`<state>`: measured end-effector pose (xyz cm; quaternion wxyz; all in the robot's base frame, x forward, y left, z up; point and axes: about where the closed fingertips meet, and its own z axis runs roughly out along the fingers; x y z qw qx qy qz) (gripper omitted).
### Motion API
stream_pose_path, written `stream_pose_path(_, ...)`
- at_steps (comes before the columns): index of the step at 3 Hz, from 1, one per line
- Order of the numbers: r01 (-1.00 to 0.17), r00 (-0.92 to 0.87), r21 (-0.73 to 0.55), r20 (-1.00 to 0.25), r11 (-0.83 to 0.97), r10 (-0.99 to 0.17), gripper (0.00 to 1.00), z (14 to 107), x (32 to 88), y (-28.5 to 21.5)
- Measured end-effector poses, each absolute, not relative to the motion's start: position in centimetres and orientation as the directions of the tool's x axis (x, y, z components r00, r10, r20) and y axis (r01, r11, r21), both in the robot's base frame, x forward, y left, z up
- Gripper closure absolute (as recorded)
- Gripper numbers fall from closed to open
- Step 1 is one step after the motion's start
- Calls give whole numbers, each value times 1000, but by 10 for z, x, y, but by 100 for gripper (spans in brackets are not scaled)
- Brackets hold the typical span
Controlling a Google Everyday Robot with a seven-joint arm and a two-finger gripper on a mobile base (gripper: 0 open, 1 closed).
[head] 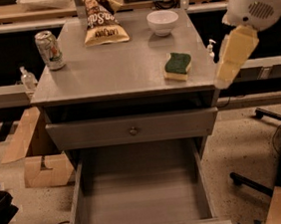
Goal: Place sponge into middle drawer
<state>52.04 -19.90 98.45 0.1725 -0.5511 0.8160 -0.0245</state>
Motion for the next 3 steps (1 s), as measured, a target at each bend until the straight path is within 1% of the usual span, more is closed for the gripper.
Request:
stream_pose_path(1, -828, -471, -214, -236, 518, -850, 0, 982, 568, -191)
stream_pose_path(2, -715, -634, -214, -202, 665, -746, 0, 970, 600, -197)
stream_pose_path(3, -528, -799, -228, -194, 818, -570, 0, 963, 612, -212)
